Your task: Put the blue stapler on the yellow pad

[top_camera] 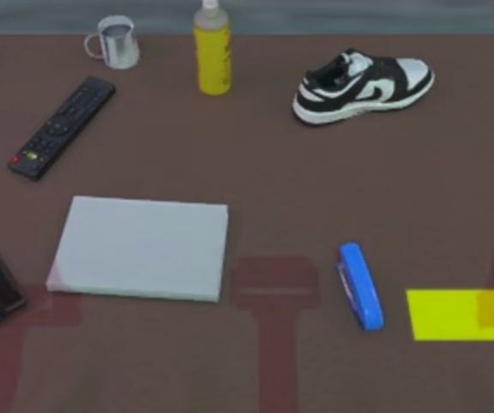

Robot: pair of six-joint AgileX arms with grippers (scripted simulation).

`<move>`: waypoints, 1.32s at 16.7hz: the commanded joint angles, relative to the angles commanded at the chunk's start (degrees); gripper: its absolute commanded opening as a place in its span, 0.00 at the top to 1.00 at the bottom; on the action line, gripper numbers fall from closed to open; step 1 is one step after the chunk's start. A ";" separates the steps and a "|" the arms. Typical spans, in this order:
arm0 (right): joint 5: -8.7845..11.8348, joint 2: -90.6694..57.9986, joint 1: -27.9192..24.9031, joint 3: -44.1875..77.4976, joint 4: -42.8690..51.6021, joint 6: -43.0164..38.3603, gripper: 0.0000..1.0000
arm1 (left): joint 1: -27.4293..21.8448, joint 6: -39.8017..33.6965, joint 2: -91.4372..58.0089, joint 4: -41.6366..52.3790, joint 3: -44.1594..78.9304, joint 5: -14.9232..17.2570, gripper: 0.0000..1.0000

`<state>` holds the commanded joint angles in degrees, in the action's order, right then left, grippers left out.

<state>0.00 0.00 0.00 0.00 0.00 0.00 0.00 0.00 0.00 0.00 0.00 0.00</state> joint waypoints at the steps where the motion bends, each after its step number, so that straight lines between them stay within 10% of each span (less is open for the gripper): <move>1: 0.00 0.00 0.00 0.00 0.00 0.00 0.00 | 0.00 0.00 0.00 0.00 0.00 0.00 0.00; 8: 0.18 -12.62 -4.91 11.72 8.59 -2.76 0.00 | 0.00 0.00 0.00 0.00 0.00 0.00 0.00; 22: -0.05 -87.63 -27.77 67.82 52.14 -15.91 0.00 | 0.00 0.00 0.00 0.00 0.00 0.00 0.00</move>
<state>-0.05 -87.63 -27.77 67.82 52.14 -15.91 0.00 0.00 0.00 0.00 0.00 0.00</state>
